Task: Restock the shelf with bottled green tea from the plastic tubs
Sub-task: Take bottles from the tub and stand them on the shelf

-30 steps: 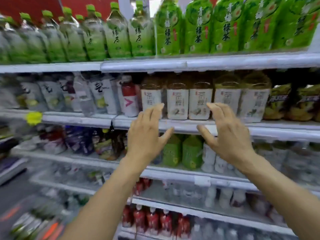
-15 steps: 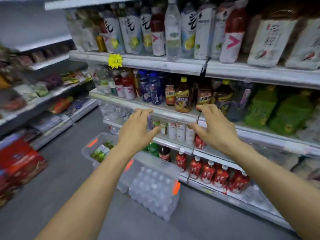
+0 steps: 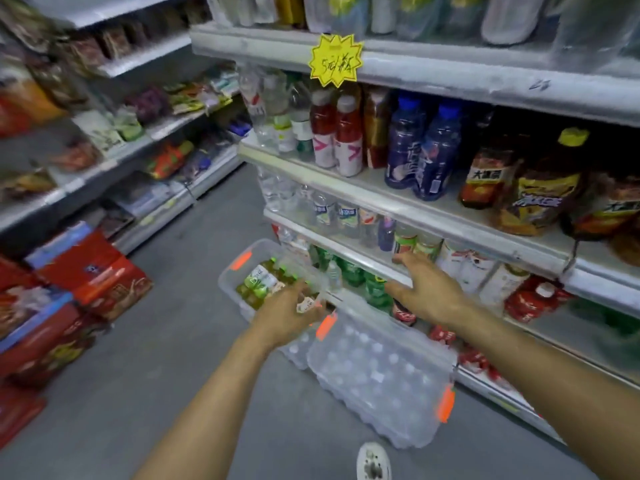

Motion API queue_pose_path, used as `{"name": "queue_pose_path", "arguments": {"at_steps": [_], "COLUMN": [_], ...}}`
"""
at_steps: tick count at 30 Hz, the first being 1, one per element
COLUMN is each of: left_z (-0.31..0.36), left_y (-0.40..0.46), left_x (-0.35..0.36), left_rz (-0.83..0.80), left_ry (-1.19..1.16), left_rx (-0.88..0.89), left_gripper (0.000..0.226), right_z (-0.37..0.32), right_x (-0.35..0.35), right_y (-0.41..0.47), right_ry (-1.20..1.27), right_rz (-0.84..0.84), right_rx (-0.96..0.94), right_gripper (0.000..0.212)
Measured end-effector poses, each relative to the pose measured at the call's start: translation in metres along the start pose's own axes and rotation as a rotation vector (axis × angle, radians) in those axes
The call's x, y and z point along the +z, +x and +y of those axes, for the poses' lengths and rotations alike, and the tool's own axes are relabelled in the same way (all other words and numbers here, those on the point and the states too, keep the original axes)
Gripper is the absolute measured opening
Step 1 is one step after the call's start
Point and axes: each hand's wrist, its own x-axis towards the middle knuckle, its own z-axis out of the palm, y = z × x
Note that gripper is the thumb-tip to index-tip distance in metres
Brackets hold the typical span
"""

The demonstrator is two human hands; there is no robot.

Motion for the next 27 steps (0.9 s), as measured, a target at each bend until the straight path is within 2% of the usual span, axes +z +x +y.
{"name": "queue_pose_path", "arguments": {"at_steps": [4, 8, 11, 15, 21, 25, 27], "left_z": [-0.059, -0.117, -0.162, -0.222, -0.299, -0.344, -0.361], "left_y": [0.040, 0.080, 0.121, 0.183, 0.290, 0.350, 0.376], "left_x": [-0.012, -0.016, -0.015, -0.012, 0.003, 0.036, 0.056], "left_rz": [-0.059, -0.130, -0.195, -0.353, -0.506, -0.539, -0.531], "left_ry": [-0.103, -0.136, -0.145, -0.153, -0.169, -0.210, -0.213], "left_rx": [-0.130, -0.197, -0.216, -0.266, -0.310, -0.377, -0.403], "left_gripper": [0.062, 0.040, 0.038, 0.044, 0.045, 0.032, 0.027], "right_z": [-0.025, -0.040, -0.048, -0.059, -0.088, -0.093, -0.088], "right_x": [0.048, 0.102, 0.149, 0.222, 0.341, 0.406, 0.429], "right_y": [0.058, 0.104, 0.137, 0.173, 0.220, 0.268, 0.293], "right_ry": [0.073, 0.187, 0.313, 0.439, 0.651, 0.729, 0.730], "right_rz": [-0.135, -0.232, -0.253, -0.258, -0.266, -0.249, -0.250], "right_rx": [0.060, 0.158, 0.294, 0.521, 0.875, 0.970, 1.007], "right_gripper": [0.057, 0.057, 0.053, 0.032, 0.022, 0.043, 0.043]}}
